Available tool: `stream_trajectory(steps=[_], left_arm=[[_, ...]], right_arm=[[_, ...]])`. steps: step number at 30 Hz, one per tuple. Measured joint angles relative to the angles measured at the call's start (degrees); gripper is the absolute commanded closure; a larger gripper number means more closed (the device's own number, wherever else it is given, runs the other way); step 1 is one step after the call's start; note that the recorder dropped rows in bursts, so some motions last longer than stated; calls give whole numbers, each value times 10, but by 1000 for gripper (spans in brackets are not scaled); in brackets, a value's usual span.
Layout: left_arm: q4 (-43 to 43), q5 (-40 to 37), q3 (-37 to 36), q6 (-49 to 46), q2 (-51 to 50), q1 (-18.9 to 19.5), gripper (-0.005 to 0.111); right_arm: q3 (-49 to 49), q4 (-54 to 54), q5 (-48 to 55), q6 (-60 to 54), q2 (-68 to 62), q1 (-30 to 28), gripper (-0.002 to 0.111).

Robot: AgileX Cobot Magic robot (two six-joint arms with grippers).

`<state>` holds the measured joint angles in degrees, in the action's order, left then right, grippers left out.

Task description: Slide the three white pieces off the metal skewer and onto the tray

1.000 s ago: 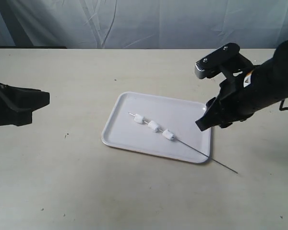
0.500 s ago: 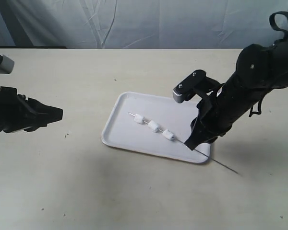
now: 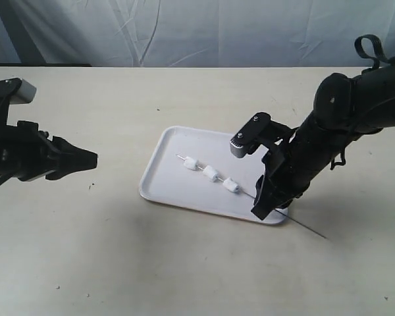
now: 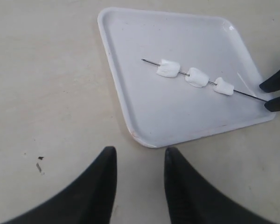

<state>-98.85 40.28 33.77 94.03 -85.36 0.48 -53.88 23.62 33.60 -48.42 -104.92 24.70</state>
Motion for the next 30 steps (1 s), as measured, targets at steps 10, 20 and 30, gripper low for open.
stream_trajectory(steps=[10, 20, 30], left_arm=[[14, 1, 13, -4, -12, 0, 72], [25, 1, 14, -13, -14, 0, 72], [41, 6, 14, -15, -15, 0, 73]], right_arm=[[0, -3, -20, -5, -26, 0, 75], [-8, -45, -17, 2, -46, 0, 82], [-21, -60, 0, 25, -67, 0, 109]])
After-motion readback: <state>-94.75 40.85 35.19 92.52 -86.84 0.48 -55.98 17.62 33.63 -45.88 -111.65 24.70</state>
